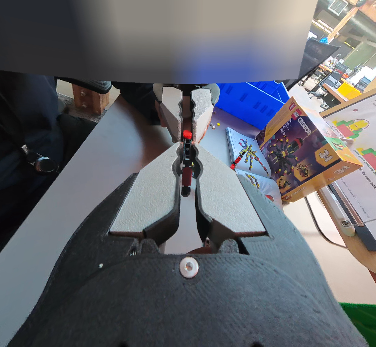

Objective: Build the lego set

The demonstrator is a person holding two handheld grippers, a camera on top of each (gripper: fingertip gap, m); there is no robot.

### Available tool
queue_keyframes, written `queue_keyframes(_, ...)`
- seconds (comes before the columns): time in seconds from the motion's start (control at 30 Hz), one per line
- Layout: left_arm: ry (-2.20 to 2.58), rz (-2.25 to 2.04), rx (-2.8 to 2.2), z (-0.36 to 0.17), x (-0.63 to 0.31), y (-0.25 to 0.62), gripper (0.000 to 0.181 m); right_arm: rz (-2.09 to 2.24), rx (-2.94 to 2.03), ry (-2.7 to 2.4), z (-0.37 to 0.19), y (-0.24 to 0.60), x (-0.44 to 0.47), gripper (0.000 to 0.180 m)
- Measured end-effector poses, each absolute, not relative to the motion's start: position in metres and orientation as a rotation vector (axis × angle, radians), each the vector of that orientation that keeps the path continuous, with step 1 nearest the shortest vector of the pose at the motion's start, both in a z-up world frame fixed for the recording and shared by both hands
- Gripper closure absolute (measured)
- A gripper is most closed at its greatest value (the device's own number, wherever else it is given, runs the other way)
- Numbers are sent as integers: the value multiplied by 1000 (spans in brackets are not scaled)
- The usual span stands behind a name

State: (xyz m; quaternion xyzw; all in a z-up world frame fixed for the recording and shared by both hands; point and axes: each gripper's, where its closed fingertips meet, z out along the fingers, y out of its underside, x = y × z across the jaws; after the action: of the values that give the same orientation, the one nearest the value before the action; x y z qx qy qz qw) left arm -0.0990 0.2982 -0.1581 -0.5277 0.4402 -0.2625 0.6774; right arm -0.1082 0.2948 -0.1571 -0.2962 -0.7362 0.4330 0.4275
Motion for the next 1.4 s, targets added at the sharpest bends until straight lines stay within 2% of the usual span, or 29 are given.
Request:
queue_keyframes(0.1,963,-603,-1239,-161,-100,303,166,1046,-795,-1855,-164,301,-112,176)
queue_keyframes(0.23,956,-598,-1356,-170,-106,312,176,996,-840,-1851,-170,309,-115,176)
queue_keyframes(0.47,1001,-545,-1378,-169,-107,307,176,1024,-838,-1853,-170,305,-115,176)
queue_keyframes(0.7,975,-493,-1377,-163,-110,309,175,1322,-940,-1776,-163,306,-118,176)
queue_keyframes(0.8,863,-430,-1495,-173,-153,329,176,1488,-857,-1530,-111,340,-83,176)
queue_keyframes(0.87,763,-673,-1429,-156,-168,321,176,1489,-929,-1367,-97,383,-62,176)
queue_keyframes(0.97,849,-698,-1398,-159,-143,313,176,1418,-1116,-1505,-136,398,-67,175)
queue_keyframes(1.03,920,-687,-1411,-167,-127,311,176,1261,-1236,-1755,-182,386,-77,176)
queue_keyframes(1.17,1007,-636,-1594,-206,-119,315,176,917,-1340,-2075,-256,373,-86,175)
queue_keyframes(1.3,965,-653,-1659,-209,-122,318,176,859,-1398,-2134,-274,375,-82,158)
queue_keyframes(1.4,961,-634,-1694,-214,-123,321,176,950,-1369,-2049,-255,379,-85,158)
